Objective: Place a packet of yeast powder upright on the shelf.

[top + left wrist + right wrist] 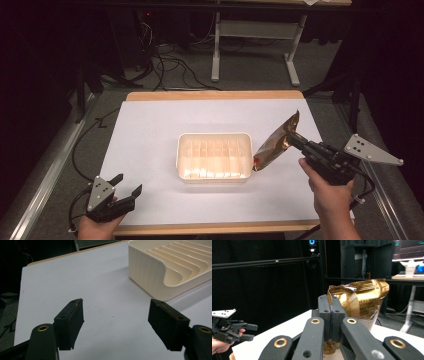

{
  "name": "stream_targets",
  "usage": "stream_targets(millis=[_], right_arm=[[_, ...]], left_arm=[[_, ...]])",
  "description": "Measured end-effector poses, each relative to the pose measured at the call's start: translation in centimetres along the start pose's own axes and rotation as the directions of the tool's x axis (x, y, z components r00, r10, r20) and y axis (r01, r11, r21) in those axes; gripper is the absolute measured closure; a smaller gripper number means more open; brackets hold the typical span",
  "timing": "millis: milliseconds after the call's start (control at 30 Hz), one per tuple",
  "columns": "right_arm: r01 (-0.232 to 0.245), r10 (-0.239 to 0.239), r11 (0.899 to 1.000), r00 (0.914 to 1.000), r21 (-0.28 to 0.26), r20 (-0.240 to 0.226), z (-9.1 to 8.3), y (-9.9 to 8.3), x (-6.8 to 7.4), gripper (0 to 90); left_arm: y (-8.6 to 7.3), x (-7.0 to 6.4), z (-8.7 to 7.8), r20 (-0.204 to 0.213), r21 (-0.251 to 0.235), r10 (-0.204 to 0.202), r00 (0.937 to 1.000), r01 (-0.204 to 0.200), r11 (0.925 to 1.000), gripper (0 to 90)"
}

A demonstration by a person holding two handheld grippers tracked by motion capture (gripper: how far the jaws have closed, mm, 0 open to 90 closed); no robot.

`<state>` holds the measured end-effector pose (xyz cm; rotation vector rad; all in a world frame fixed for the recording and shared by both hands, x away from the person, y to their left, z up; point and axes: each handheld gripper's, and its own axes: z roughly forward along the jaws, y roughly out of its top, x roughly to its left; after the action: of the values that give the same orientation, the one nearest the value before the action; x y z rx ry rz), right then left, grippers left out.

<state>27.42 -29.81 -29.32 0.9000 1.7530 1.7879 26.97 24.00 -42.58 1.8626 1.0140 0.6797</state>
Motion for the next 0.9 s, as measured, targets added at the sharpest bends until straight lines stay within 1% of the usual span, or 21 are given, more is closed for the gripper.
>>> stream_targets(millis=[167,267,400,467,567,600,733,833,900], right_arm=[[0.001,-0.001,1.000,0.9993,0.009,-0.037,1.8,0.3,1.0,90.0],[0.012,-0.011,1.000,0.9983,0.020,-0.057,3.0,0.3,1.6,90.0],[0.019,-0.016,0.999,0.9968,0.039,-0.079,4.7,0.0,2.2,90.0],[0.021,-0.017,0.999,0.9962,0.049,-0.086,5.4,-0.2,2.3,90.0],[0.009,-0.003,0.998,0.9956,0.061,-0.094,6.8,-0.8,2.3,90.0],[0.009,-0.003,0.998,0.9956,0.061,-0.094,6.8,-0.8,2.3,90.0],[-0.002,0.008,0.997,0.9961,0.072,-0.088,7.8,-1.4,2.2,90.0],[-0.002,0.009,0.997,0.9963,0.080,-0.086,8.4,-1.6,2.0,90.0],[-0.001,0.008,0.996,0.9971,0.088,-0.076,8.8,-1.8,1.7,90.0]], left_arm=[[0.0,0.0,-0.1,-0.002,-0.003,0.004,1.0000,-0.004,1.0000,29.2],[0.0,0.0,-0.1,-0.002,-0.004,0.004,1.0000,-0.004,1.0000,29.2],[0.0,0.0,-0.1,-0.001,-0.006,0.003,1.0000,-0.003,1.0000,29.1],[0.0,0.0,-0.1,-0.001,-0.008,0.002,1.0000,-0.002,1.0000,29.1],[0.0,0.0,-0.2,-0.001,-0.008,0.001,1.0000,-0.001,1.0000,29.1],[-0.1,0.1,-0.2,-0.002,-0.007,0.002,1.0000,-0.002,1.0000,29.1],[-0.2,0.1,-0.4,-0.006,-0.010,-0.001,1.0000,0.001,0.9999,29.1],[-0.2,0.2,-0.5,-0.007,-0.010,-0.002,1.0000,0.002,1.0000,29.1],[-0.2,0.2,-0.5,-0.009,-0.010,-0.002,1.0000,0.002,0.9999,29.1]])
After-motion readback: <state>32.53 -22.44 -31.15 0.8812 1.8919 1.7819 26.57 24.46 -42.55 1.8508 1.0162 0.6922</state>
